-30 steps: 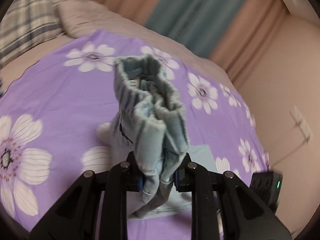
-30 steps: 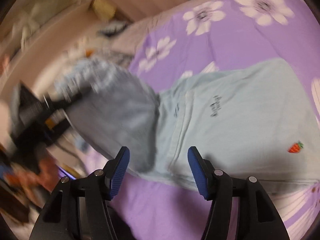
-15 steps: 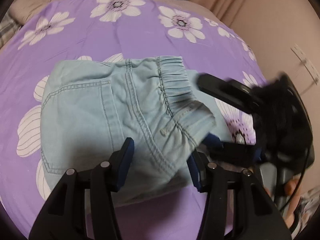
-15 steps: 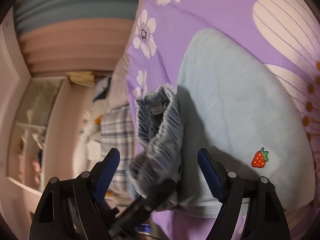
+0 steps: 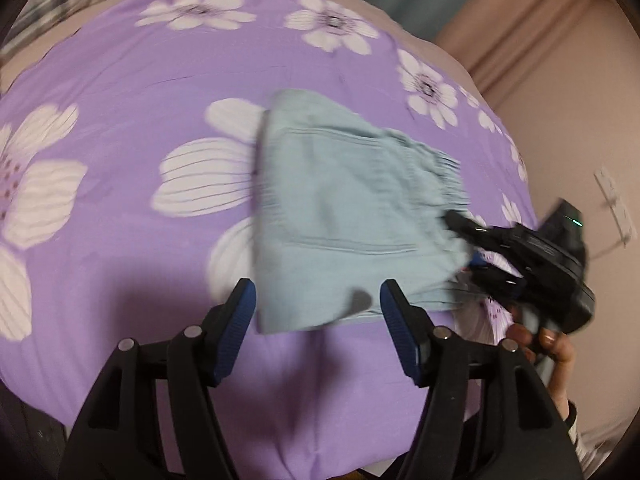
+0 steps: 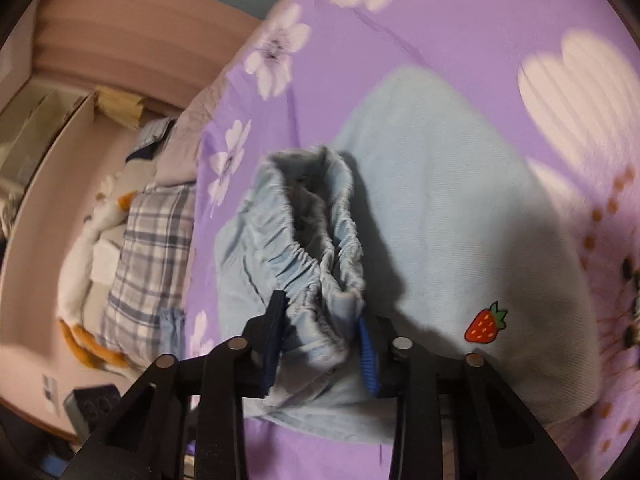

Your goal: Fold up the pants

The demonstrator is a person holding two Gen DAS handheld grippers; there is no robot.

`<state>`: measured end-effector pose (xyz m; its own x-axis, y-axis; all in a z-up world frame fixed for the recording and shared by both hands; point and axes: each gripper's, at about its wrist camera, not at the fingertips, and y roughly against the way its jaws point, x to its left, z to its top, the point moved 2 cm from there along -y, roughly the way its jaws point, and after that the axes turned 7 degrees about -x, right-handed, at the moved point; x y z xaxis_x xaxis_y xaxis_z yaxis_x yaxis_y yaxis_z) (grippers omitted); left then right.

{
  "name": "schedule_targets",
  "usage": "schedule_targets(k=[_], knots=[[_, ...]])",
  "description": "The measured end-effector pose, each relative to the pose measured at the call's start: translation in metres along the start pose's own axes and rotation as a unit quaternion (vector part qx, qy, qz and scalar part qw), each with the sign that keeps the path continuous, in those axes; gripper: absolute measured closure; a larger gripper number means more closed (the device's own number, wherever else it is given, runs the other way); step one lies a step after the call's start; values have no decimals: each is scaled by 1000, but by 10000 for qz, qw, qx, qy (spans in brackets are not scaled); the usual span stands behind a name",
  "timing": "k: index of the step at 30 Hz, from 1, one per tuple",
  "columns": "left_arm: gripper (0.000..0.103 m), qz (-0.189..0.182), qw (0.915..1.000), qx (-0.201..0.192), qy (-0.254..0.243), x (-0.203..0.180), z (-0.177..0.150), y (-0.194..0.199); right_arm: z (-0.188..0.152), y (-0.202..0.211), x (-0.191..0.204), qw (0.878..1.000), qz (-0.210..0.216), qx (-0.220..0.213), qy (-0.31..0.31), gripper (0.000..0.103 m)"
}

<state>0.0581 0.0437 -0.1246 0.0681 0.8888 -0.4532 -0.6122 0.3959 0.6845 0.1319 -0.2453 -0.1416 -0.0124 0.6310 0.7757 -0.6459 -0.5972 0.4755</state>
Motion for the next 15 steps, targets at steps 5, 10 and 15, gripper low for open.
schedule_targets(k=[5,10,15], knots=[[38,11,9999,0,103,4,-2,5,13,39,12,9970,-78,-631,443,72],[38,-5,9999,92,84,0,-7,-3,26,49,-23,9945,-600,-840,168,72],[38,-1,9998,191,78,-2,-8,-10,20,31,-57,9937,-906,-652,-104,72]])
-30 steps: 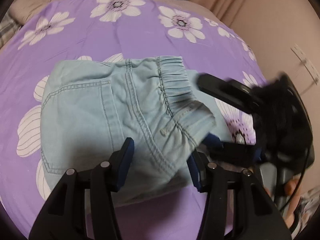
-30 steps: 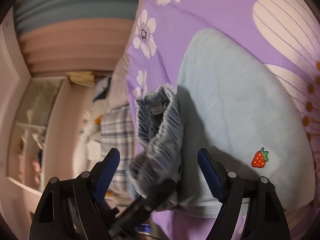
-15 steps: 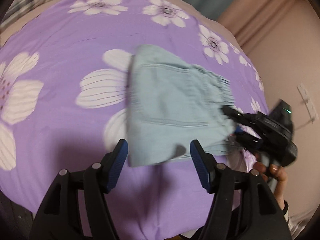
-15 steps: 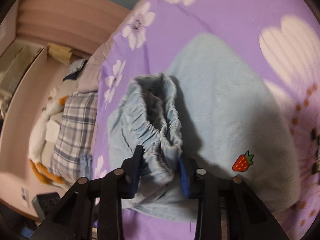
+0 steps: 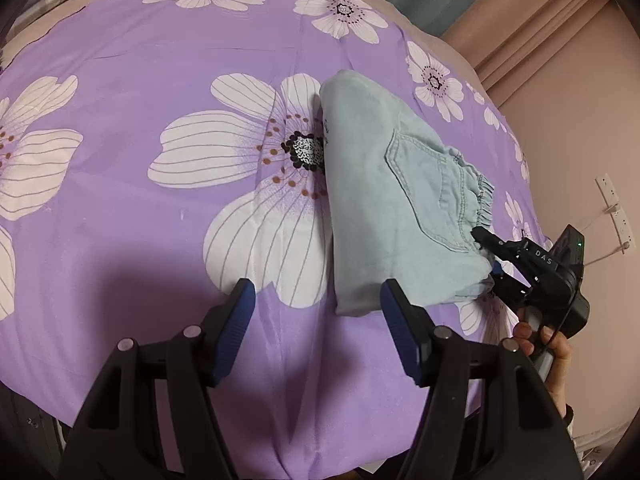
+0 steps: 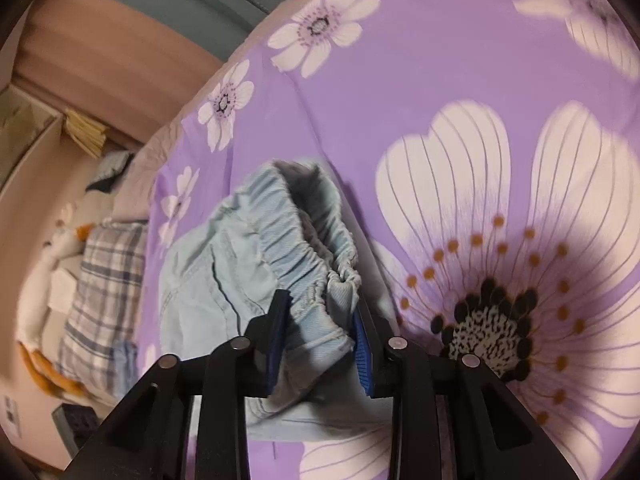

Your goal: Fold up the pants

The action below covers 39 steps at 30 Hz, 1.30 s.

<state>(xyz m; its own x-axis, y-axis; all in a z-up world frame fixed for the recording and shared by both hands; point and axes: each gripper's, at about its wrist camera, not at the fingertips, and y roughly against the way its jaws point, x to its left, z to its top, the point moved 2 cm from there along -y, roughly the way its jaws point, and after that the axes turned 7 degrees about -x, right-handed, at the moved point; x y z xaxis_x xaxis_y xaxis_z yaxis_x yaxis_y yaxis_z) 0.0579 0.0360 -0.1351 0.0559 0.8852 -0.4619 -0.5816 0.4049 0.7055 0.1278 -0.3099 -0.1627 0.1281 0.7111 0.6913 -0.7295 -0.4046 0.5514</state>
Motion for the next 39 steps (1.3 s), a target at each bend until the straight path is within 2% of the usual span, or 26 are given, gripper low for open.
schedule_targets(k=[3,6,7,9,10,12,13,15,16,18,19,21,23,25,28,30,34,35,37,39], knots=[[38,40,10000,-23,-5,3,3,2,5,0,-5,9995,197,202,-107,68],[37,-109,9999,-69,114,8,7,4,12,15,-4,9998,67,154,64,57],[36,-158,9997,-52,160,8,8,2,13,24,-1,9995,-143,-4,274,51],[36,-190,9996,-11,200,10,11,0,10,44,10,9937,-641,-413,824,49],[36,-174,9997,-18,169,9,15,-2,6,56,19,9865,-859,-705,1207,49],[37,-302,9994,-81,147,7,24,-3,-6,72,38,9730,-948,-1113,1788,49],[37,-393,9990,-117,158,5,28,-4,-17,78,54,9662,-777,-1209,2141,49],[41,-551,9982,-172,167,1,39,-6,-33,76,75,9590,-439,-1088,2581,51],[44,-565,9981,-186,143,-1,49,-11,-45,68,89,9550,-213,-872,2827,59],[61,-669,9977,-119,29,-7,62,-18,-62,51,112,9509,190,-438,3058,68],[66,-776,9969,-68,-64,-11,71,-24,-71,40,124,9470,409,-248,3176,73],[85,-987,9949,140,-129,-15,82,-38,-82,22,142,9398,618,-29,3360,79],[91,-1164,9924,393,-117,-16,88,-54,-93,3,162,9289,873,128,3596,85],[91,-1204,9912,524,-167,-16,89,-67,-102,-13,168,9215,876,307,3771,89],[91,-910,9933,679,-208,-8,89,-90,-115,-42,167,9172,810,681,3842,89],[95,-891,9936,684,-93,-1,92,-102,-119,-53,158,9185,704,860,3795,89],[98,-805,9960,369,-107,2,111,-111,-112,-52,148,9292,863,908,3476,90],[101,-717,9968,339,-69,6,118,-117,-113,-51,148,9290,875,915,3478,90],[101,-811,9956,422,195,13,128,-127,-116,-48,147,9248,883,884,3594,90],[100,-757,9968,211,124,11,138,-126,-119,-49,149,9224,862,859,3665,90]])
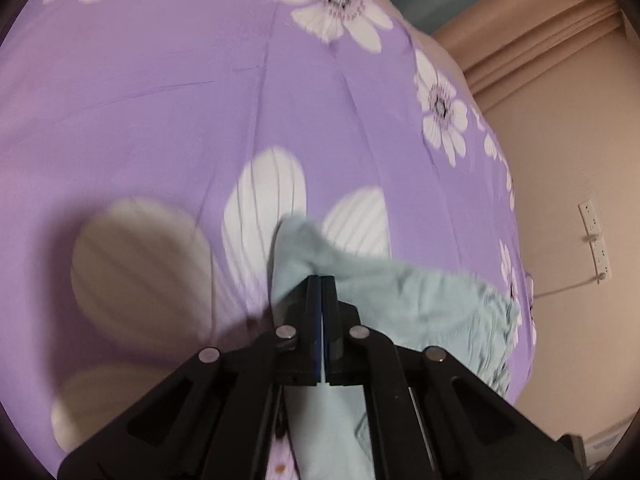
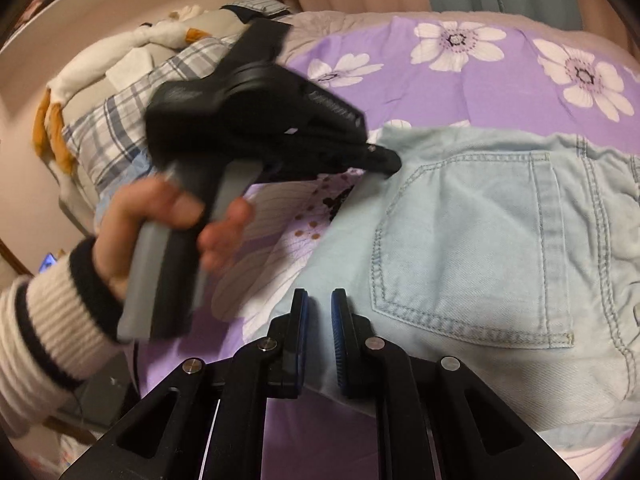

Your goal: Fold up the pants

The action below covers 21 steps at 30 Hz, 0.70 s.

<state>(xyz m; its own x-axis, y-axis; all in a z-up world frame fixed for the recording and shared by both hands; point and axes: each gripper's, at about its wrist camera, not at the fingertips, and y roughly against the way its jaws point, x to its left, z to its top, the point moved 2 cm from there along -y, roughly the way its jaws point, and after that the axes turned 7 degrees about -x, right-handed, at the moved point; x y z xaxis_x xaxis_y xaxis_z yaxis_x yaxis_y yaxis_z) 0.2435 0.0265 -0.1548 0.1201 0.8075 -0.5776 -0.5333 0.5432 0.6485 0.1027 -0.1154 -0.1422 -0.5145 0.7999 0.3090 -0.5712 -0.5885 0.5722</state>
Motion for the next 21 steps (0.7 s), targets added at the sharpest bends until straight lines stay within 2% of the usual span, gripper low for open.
schedule_targets(k=[7,11,13,14,15,18,21], knots=[[100,403,9992,-20,82,-4,23,-19,-2,-1,0,9999,52,0,-159,90],[101,515,9984,-145,160,-8,28,-3,-1,-3,-2,9997,65,-5,-215,90],[80,652,9974,-301,-58,-15,26,17,1,-2,-2,9997,62,30,-223,90],[66,654,9972,-342,-128,-17,23,24,3,0,-3,9997,78,61,-222,90],[60,659,9967,-409,-233,-20,18,35,6,3,-3,9996,101,61,-254,90],[59,729,9947,-435,-578,-27,-5,63,16,30,-11,9987,117,-244,-421,86],[58,689,9937,-358,-802,-35,-39,83,24,57,-29,9964,-392,-536,-530,75]])
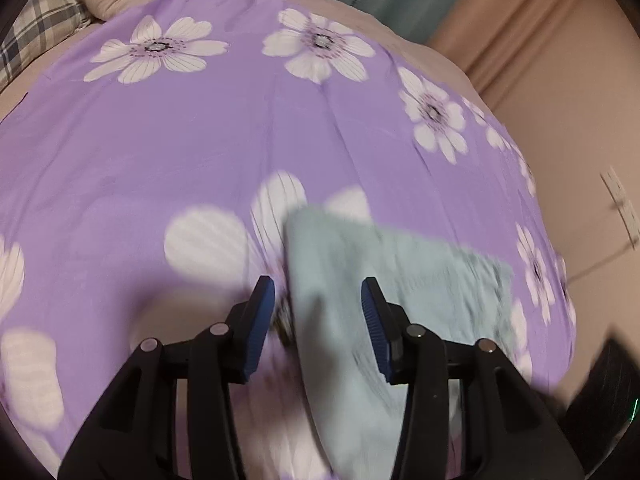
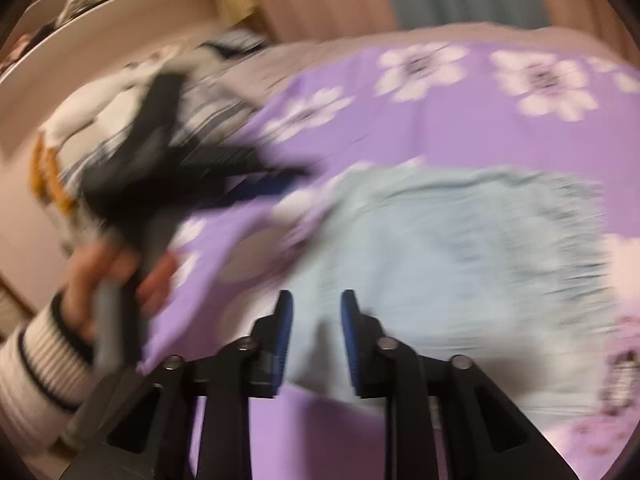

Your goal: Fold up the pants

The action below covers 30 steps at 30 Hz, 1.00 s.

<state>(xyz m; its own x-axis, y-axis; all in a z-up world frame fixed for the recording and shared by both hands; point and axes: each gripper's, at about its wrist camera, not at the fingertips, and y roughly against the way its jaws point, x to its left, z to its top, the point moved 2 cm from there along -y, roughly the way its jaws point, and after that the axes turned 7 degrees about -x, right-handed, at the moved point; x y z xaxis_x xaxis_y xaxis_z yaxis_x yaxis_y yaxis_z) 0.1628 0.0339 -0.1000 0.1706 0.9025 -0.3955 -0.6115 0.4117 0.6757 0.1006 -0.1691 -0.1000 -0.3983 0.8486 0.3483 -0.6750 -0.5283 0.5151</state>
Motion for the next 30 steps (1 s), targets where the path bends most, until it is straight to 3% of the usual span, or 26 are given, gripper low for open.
schedule_targets(k=[5,8,13,16,19,23,26,30], knots=[[57,32,9982,57,-597,-34,-42,7,13,24,-46,9934,-1118,-228,-91,73],[57,144,9944,210,-1028,-52,-71,-4,5,29,-64,9895,-1417,-204,-176,73],[57,440,9887,271,-1404,-56,-90,-19,-11,28,-77,9908,-1324,-41,-269,74],[57,415,9906,376,-1248,-51,-88,-17,-10,25,-67,9887,-1489,101,151,74],[56,433,9914,362,-1182,-47,-91,-13,-6,27,-70,9889,-1467,223,21,74],[56,385,9929,350,-1065,-44,-95,-9,-7,38,-60,9902,-1395,40,93,74],[56,404,9922,329,-1128,-48,-99,-8,-24,27,-63,9888,-1441,319,220,73],[55,310,9929,260,-1121,-44,-102,-1,-26,33,-69,9911,-1303,253,-104,73]])
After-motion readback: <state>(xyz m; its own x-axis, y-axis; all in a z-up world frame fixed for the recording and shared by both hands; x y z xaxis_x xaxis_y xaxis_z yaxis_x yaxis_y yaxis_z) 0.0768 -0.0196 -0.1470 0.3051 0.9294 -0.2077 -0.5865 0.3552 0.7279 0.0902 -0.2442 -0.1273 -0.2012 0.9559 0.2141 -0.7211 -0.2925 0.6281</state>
